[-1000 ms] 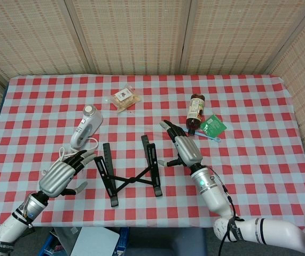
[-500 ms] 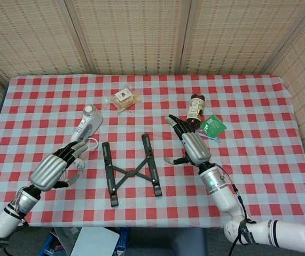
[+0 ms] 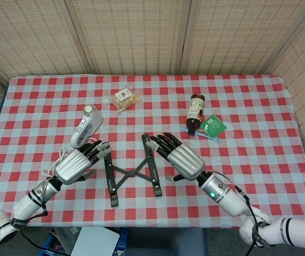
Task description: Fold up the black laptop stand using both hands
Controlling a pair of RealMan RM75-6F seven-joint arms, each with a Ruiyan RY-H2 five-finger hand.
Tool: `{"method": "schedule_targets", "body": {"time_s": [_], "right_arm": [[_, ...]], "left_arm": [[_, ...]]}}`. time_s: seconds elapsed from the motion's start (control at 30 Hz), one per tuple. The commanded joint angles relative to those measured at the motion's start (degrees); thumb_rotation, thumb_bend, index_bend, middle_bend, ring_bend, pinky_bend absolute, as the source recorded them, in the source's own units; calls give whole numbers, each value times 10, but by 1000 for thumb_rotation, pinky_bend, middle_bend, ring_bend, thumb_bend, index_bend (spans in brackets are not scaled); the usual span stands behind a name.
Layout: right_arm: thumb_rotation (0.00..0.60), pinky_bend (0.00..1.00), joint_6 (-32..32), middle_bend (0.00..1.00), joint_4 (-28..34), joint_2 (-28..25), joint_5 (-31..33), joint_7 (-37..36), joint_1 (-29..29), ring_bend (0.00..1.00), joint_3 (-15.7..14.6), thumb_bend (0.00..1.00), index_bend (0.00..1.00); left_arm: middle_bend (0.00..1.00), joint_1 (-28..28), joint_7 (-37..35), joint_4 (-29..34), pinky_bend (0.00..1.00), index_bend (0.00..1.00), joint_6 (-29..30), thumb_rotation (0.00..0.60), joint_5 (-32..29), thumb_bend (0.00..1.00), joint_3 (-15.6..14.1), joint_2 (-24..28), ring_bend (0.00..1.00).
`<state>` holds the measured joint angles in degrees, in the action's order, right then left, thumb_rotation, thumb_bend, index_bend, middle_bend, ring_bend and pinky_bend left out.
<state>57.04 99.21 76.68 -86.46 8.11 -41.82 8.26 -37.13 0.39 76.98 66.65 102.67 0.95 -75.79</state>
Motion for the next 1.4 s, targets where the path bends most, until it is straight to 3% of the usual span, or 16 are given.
{"method": "schedule_targets", "body": {"time_s": [0.03, 0.3, 0.73, 1.4], "right_arm": [[600, 0, -10, 0, -34, 3, -39, 28, -17, 0, -20, 0, 0], [600, 0, -7, 0, -110, 49, -83, 56, -40, 0, -27, 0, 0], [600, 0, -1, 0, -235, 126, -165, 69, -78, 0, -65, 0, 0], [600, 0, 17, 0, -351, 198, -193, 72, -92, 0, -96, 0, 0]], "left_arm": [[0, -21, 26, -39, 212, 0, -15, 600, -1, 349, 10, -38, 1], [0, -51, 91, -126, 199, 0, -42, 600, -2, 290, 13, -96, 0], [0, -69, 60, -265, 198, 0, -29, 600, 7, 266, -18, -170, 0], [0, -67, 22, -341, 196, 0, -37, 600, -18, 266, -45, -199, 0]]}}
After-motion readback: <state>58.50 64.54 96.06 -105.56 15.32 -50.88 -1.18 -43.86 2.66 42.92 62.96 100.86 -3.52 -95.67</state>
